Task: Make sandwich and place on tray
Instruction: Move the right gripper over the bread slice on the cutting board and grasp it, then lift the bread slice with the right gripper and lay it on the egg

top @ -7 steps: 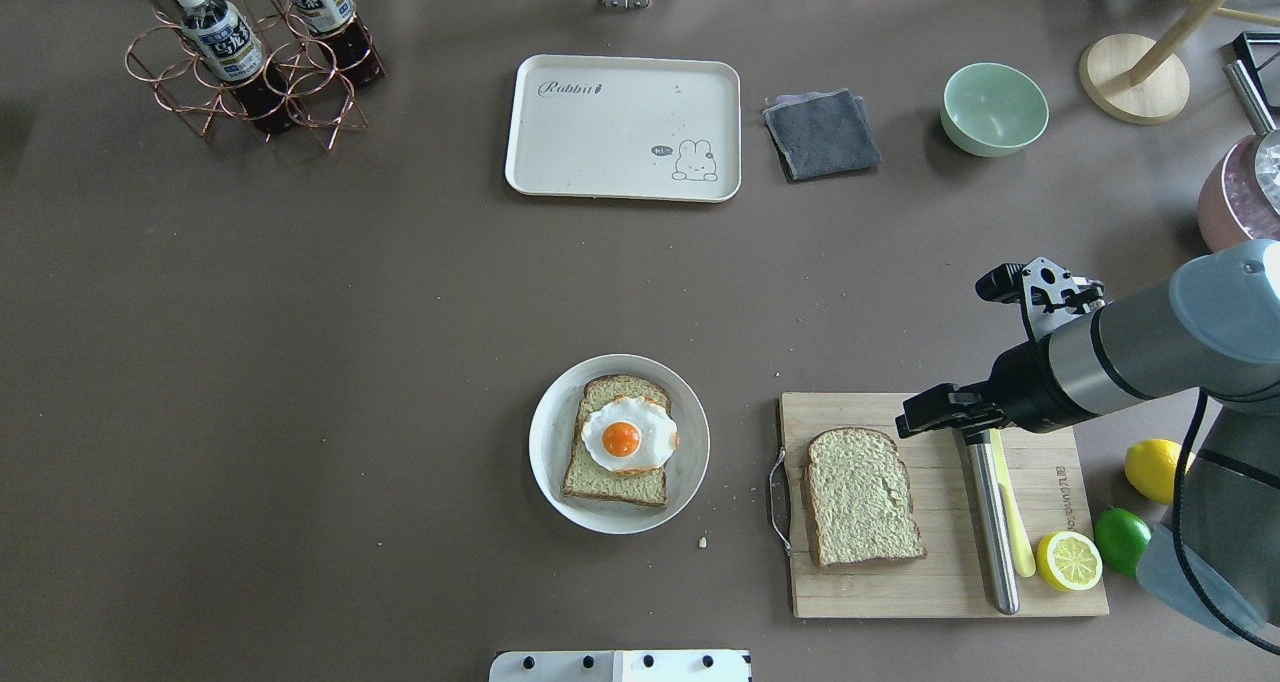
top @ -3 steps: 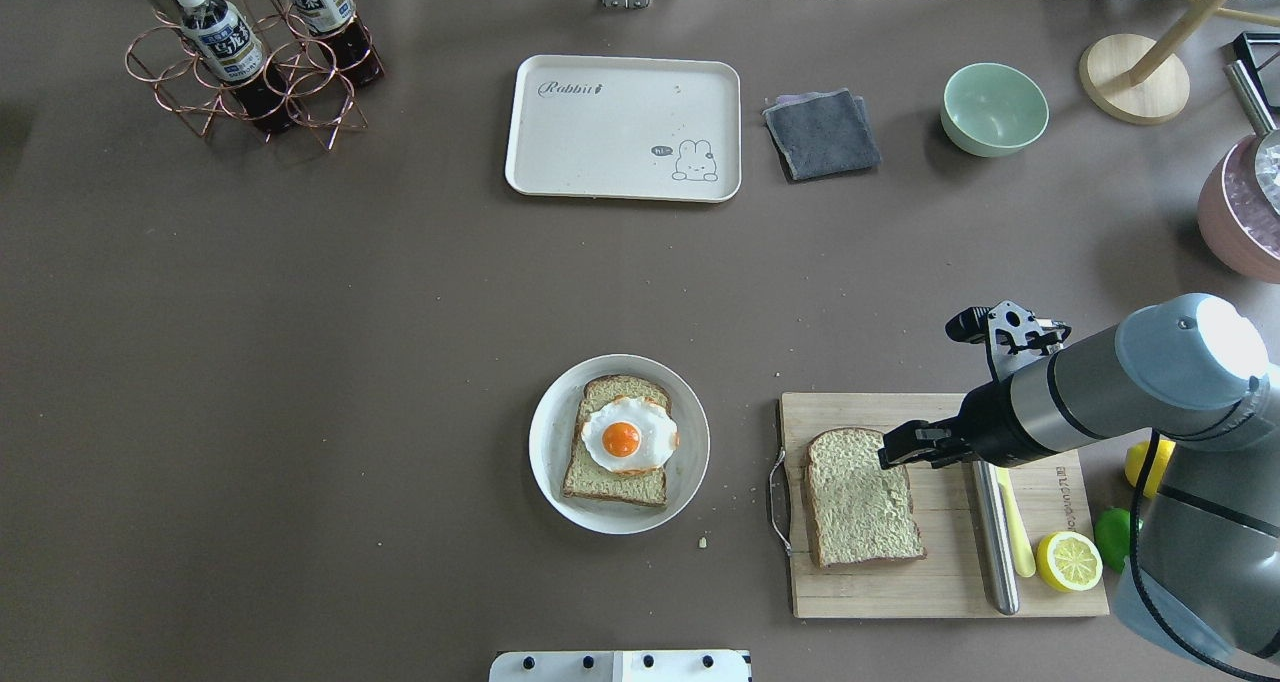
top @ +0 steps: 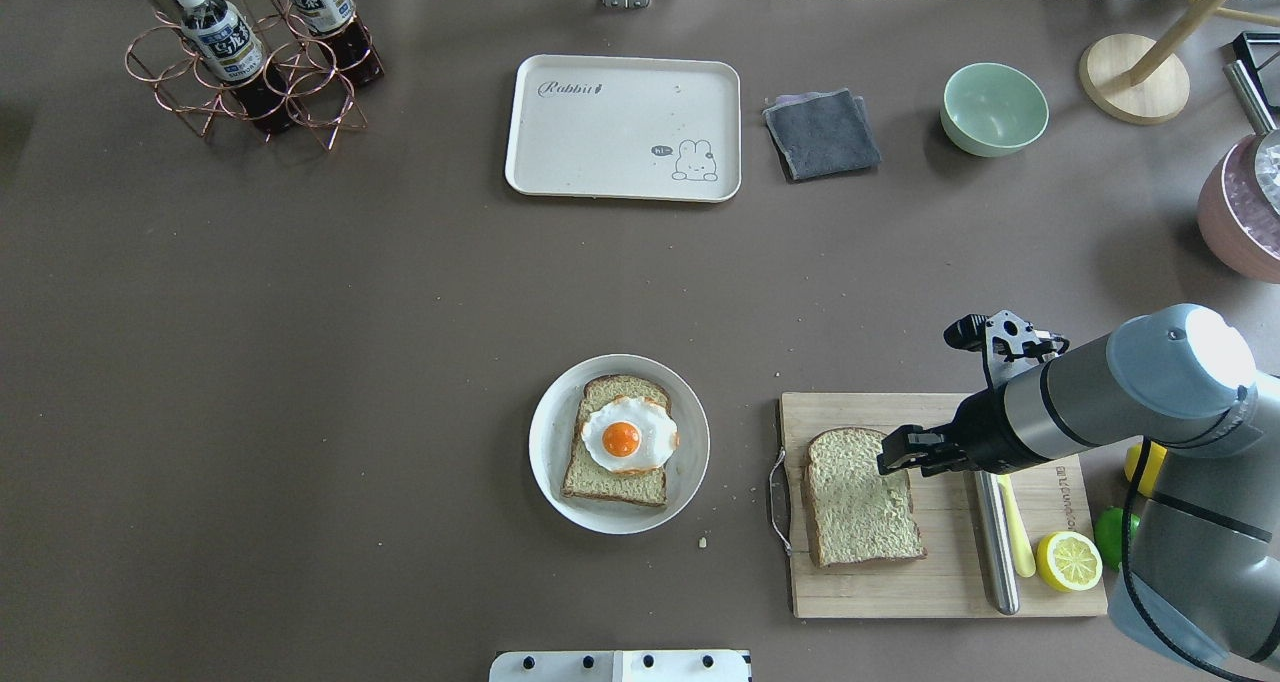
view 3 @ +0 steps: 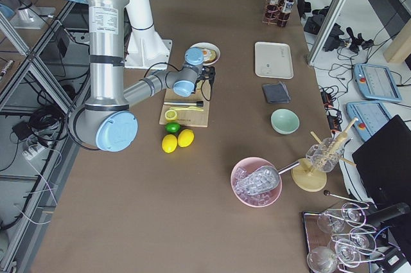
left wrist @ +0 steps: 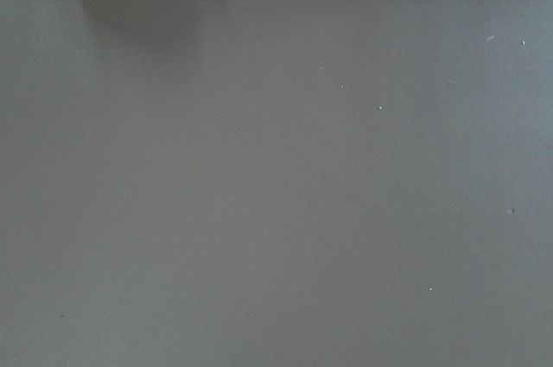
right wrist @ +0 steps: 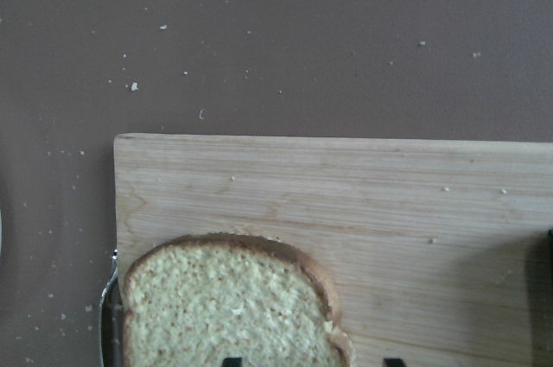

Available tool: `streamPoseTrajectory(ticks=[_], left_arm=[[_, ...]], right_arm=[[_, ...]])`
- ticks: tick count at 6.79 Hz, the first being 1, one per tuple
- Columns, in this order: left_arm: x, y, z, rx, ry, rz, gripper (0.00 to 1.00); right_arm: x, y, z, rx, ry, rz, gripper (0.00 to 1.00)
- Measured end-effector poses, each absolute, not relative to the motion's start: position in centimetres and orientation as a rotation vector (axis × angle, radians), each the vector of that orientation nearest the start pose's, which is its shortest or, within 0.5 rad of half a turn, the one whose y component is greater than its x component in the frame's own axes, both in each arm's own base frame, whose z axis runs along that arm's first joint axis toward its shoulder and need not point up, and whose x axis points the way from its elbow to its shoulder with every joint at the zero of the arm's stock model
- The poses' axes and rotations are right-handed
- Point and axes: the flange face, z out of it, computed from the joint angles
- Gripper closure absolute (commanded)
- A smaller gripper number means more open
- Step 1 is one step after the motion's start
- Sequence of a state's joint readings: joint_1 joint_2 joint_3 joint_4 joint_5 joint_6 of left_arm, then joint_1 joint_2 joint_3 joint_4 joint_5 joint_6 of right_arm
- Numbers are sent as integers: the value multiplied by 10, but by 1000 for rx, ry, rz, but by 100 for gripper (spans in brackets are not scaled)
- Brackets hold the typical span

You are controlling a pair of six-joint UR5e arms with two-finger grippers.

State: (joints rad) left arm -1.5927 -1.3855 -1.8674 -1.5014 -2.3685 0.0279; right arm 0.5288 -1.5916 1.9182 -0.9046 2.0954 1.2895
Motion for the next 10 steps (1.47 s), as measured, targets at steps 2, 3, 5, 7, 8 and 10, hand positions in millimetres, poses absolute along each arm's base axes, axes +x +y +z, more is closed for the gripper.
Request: streamPoseTrajectory(ticks=[2,3,5,7,8,10], left_arm=[[-71,-413,601,62,797,22,2],[-72,-412,601,63,798,21,2],[-73,-412,601,62,797,19,2],[-74,-412,601,64,797,15,2],[-75,-411,601,65,797,13,2],[-76,-411,602,63,798,11,2]], right_arm=[[-387,-315,430,-52,-1064,-45,46],[-389,-312,432,-52,-1059,-48,45],[-392,-308,435,-48,-1049,-52,59],[-396,-304,436,-48,-1046,-60,100],[-397,-304,436,-46,-1047,-62,100],[-395,-305,426,-30,-1063,-64,100]])
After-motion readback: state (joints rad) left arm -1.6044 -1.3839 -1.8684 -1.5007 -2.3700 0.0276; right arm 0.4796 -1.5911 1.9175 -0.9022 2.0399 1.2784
